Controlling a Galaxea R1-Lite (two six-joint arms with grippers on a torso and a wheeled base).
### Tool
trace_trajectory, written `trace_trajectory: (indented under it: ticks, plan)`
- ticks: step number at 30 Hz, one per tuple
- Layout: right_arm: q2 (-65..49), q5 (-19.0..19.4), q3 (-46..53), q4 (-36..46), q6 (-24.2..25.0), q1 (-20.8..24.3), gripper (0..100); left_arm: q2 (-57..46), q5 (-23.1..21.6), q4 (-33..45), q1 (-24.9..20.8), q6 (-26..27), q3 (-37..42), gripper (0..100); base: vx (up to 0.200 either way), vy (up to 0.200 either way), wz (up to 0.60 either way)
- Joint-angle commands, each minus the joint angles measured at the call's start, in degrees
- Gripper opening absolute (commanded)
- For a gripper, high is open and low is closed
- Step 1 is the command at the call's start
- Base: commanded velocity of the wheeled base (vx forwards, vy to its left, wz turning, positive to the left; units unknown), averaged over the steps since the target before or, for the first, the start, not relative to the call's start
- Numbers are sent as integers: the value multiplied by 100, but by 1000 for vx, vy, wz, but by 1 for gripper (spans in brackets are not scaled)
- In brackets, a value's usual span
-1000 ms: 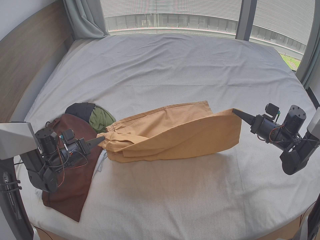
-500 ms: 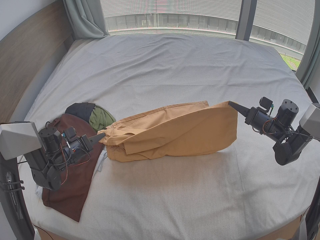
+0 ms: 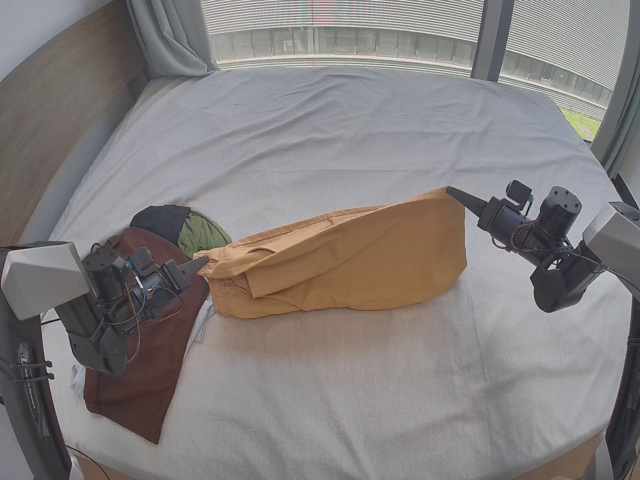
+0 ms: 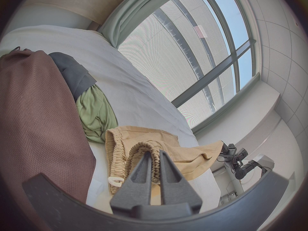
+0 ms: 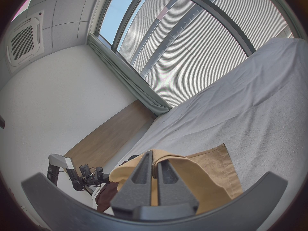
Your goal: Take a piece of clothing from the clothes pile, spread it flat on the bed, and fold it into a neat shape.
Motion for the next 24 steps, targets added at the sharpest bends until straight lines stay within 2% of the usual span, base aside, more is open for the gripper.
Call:
trace_trajectory:
  ticks: [1,24]
  plan:
    - [318,3,-393,168,11,13,0,198,98,-4,-16,-67,-218,0,0,0,0]
    - [977,-6,-1342,757,2,13,0,681,247,-13,-121,-190,-728,0,0,0,0]
